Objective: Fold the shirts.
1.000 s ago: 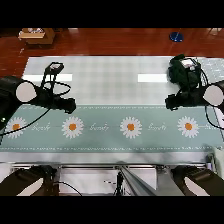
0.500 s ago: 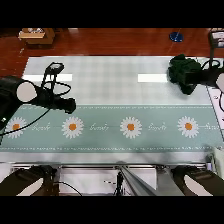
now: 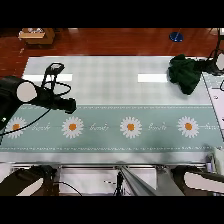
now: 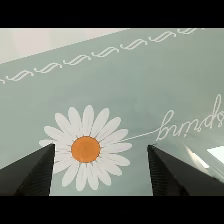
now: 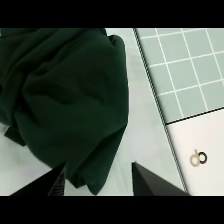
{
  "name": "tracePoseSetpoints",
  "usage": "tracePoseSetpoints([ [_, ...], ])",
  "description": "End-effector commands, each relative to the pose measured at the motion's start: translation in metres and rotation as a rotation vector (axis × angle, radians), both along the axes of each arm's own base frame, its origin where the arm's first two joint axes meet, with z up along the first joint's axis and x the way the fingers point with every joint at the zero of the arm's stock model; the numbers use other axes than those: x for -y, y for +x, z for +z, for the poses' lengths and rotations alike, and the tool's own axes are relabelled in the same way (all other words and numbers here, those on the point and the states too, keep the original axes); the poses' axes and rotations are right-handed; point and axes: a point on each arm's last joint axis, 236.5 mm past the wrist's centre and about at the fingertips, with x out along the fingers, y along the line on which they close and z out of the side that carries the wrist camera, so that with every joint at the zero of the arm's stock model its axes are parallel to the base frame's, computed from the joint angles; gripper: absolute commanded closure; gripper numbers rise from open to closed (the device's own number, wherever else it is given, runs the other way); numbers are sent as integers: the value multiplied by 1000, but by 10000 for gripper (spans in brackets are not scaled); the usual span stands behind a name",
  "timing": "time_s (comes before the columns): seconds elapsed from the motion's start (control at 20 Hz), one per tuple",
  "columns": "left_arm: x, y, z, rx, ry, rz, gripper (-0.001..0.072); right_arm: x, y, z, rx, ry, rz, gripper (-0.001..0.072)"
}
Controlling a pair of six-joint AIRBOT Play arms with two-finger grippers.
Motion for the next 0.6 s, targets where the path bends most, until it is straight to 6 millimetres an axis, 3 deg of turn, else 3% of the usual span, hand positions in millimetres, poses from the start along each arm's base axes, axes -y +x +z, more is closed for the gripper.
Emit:
tracePoseSetpoints([
  [0.0, 1, -1, 0, -2, -3, -1, -13, 11, 22, -30, 1, 21, -5, 239],
  [0.35, 15, -11, 0, -51, -65, 1, -13, -4, 60, -85, 57, 110, 28, 239],
  [0.55, 16, -15, 0, -66, -71, 0, -13, -6, 67, -118, 33, 118, 42, 239],
])
